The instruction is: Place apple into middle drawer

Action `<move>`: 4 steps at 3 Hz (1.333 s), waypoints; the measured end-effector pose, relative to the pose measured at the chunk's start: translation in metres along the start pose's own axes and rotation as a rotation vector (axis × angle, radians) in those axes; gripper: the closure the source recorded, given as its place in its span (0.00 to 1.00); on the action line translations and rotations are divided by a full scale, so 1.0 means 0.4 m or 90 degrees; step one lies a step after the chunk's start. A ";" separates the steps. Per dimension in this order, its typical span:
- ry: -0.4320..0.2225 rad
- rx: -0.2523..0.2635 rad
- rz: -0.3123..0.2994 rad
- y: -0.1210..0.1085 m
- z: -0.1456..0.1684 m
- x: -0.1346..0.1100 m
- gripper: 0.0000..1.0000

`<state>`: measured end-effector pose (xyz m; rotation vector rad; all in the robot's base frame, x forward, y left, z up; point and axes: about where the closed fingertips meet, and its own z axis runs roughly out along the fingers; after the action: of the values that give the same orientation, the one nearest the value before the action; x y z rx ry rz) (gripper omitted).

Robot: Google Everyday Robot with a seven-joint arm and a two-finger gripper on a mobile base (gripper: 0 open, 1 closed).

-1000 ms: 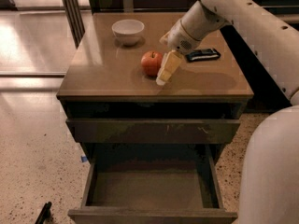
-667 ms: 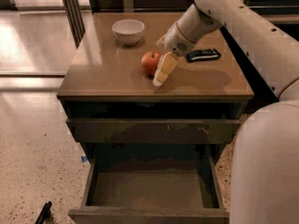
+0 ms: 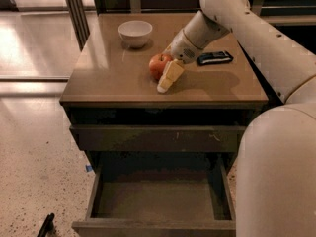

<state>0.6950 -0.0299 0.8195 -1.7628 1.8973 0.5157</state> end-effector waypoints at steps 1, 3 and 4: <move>0.000 0.000 0.000 0.000 0.000 0.000 0.42; 0.000 0.000 0.000 0.000 0.000 0.000 0.89; -0.006 -0.003 0.014 0.011 -0.007 0.015 1.00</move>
Offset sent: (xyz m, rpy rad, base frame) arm 0.0000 0.0000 0.0000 0.0000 0.0000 0.0000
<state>0.6902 -0.0359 0.8179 -1.7409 1.9136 0.5354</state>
